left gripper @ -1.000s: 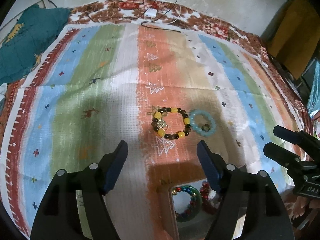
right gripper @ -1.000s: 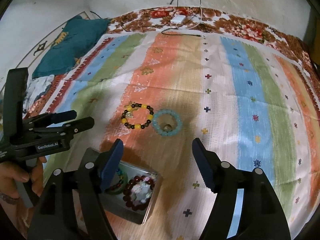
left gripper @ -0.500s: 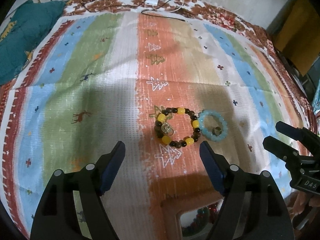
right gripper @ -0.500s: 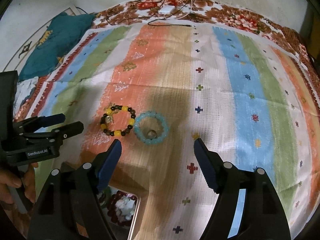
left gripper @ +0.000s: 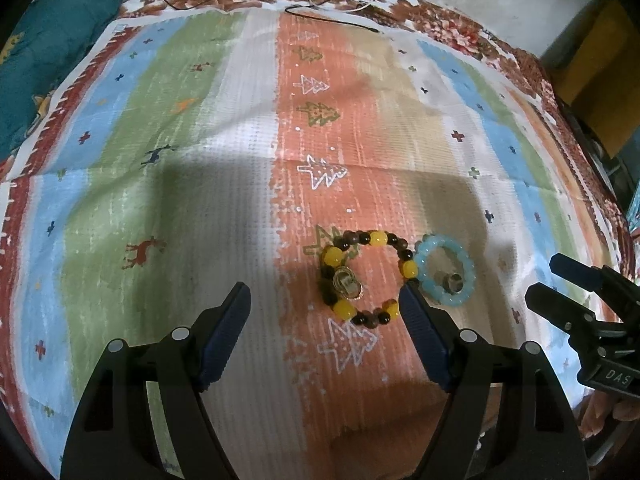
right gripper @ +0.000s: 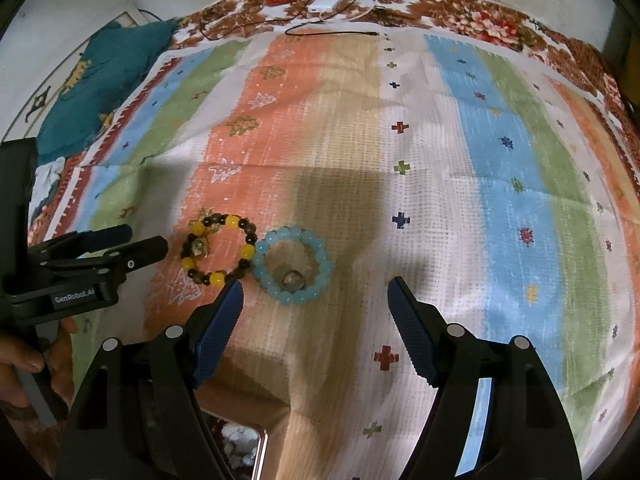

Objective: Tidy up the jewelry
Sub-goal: 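Move the left gripper to the yellow-black bead bracelet while the right gripper approaches the light-blue bracelet, then close the left gripper on the yellow-black bracelet while the right gripper grasps the light-blue bracelet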

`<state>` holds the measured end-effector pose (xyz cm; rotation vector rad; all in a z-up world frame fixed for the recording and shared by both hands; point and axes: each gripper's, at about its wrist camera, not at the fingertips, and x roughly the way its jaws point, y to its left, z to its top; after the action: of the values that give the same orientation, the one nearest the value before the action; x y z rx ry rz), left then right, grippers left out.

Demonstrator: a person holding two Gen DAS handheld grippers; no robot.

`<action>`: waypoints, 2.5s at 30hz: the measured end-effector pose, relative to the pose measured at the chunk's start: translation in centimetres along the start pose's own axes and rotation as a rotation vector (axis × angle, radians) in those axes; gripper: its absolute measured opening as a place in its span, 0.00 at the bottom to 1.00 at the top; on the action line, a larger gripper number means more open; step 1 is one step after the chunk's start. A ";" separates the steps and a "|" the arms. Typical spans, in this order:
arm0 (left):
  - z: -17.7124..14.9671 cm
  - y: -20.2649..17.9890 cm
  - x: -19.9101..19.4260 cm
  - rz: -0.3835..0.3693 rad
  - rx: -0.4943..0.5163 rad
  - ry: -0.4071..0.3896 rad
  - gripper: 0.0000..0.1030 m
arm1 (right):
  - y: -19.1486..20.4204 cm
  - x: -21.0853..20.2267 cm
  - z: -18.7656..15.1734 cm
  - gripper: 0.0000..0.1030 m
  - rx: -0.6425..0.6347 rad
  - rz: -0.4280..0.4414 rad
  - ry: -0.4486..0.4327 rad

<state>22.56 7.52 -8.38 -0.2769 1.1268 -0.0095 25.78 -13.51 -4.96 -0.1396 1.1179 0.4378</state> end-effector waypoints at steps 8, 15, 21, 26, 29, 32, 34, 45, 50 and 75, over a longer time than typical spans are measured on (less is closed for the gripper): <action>0.8 -0.2 1.4 0.001 0.012 0.017 0.74 | -0.2 1.9 0.6 0.72 0.000 -0.015 0.025; 1.3 -0.3 2.7 0.022 0.037 0.031 0.72 | -0.4 3.2 0.9 0.72 0.005 -0.018 0.041; 1.7 -0.3 3.6 0.024 0.052 0.047 0.70 | -0.4 4.1 1.1 0.72 -0.008 -0.028 0.041; 1.8 -0.1 4.3 0.029 0.055 0.064 0.66 | -0.8 5.1 1.2 0.72 -0.002 -0.042 0.054; 1.9 -0.1 4.7 0.035 0.057 0.070 0.63 | -0.9 5.7 1.4 0.72 0.002 -0.043 0.060; 2.1 -0.3 4.9 0.039 0.060 0.067 0.60 | -0.9 6.1 1.6 0.72 0.002 -0.041 0.063; 2.1 -0.3 5.0 0.039 0.062 0.067 0.58 | -0.6 6.3 1.7 0.72 -0.007 -0.040 0.062; 2.1 -0.1 5.4 0.097 0.085 0.070 0.39 | -0.6 8.0 1.7 0.63 0.018 -0.004 0.106; 2.2 0.4 5.4 0.102 0.075 0.072 0.20 | -1.1 8.1 1.6 0.49 0.037 -0.016 0.110; 1.8 1.1 0.1 0.009 0.016 0.000 0.11 | -0.1 4.3 1.3 0.12 -0.033 -0.026 0.053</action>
<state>24.09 8.96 -7.98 -0.2575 1.1272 -0.0108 28.49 -12.00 -8.22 -0.1953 1.1597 0.4315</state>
